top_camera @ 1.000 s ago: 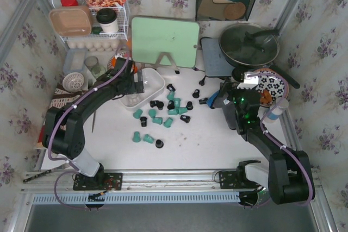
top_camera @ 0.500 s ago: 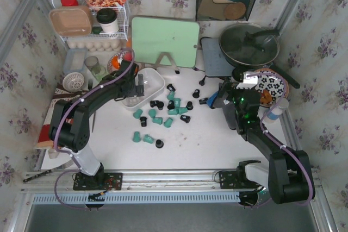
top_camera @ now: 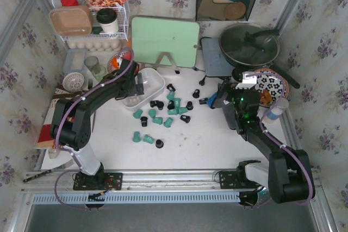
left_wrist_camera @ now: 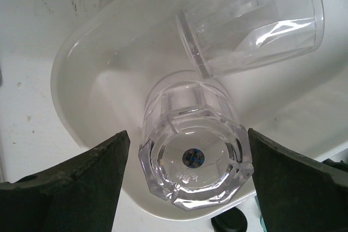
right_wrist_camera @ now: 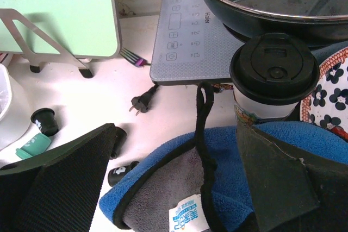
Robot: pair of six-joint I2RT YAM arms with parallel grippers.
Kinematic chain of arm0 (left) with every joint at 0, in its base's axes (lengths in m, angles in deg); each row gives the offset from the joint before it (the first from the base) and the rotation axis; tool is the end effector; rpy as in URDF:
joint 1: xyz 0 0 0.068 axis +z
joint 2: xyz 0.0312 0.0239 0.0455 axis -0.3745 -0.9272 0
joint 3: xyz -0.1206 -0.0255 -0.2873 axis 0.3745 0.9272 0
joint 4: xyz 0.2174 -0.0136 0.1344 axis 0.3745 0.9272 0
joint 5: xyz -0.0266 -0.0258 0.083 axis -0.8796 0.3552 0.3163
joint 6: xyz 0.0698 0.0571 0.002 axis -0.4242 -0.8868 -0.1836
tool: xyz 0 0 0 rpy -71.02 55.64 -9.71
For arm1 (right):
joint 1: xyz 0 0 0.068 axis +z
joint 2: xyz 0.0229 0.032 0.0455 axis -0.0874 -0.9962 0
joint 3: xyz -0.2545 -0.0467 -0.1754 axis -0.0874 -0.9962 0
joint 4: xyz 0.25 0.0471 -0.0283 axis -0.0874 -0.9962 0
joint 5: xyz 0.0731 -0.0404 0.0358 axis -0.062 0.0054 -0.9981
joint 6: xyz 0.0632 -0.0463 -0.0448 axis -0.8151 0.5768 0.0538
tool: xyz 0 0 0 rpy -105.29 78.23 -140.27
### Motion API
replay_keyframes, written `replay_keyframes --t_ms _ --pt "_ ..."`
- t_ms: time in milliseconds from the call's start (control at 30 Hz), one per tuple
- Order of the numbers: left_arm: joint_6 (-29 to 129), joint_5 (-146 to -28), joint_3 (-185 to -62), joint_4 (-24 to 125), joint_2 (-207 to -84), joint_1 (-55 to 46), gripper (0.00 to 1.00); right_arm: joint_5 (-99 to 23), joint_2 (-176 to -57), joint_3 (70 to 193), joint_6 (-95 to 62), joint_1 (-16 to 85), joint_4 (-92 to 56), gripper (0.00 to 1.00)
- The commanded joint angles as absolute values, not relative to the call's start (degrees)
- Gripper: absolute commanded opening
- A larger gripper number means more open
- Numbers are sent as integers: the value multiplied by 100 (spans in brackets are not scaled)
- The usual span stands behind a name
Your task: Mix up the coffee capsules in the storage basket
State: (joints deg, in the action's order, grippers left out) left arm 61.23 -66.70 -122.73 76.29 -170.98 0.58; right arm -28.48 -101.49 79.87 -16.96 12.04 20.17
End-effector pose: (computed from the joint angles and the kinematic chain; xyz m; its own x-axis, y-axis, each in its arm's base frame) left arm 0.3840 -0.1324 0.2266 -0.7778 -0.1033 -0.6200 -0.0688 0.9945 -0.0793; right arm 0.2673 0.0305 0.2628 -0.0980 0.1175 -0.9882 -0.0802 0.9888 0.1255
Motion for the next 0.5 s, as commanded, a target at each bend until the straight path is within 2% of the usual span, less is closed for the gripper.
replay_keyframes --t_ms 0,33,100,467 --pt "6406 -6581 -12422 7797 -17185 58 84 -2863 -10144 8042 -1668 1212 2088 100" --pt "6423 -6605 -12440 7812 -17198 63 75 -2867 -10147 8042 -1668 1209 2086 100" --pt "6480 -6668 -12466 7817 -17202 63 65 -2858 -10148 8042 -1668 1211 2090 100" --pt "6638 -6599 -12322 7757 -16742 55 56 -2890 -10178 8064 -1651 1238 2083 100"
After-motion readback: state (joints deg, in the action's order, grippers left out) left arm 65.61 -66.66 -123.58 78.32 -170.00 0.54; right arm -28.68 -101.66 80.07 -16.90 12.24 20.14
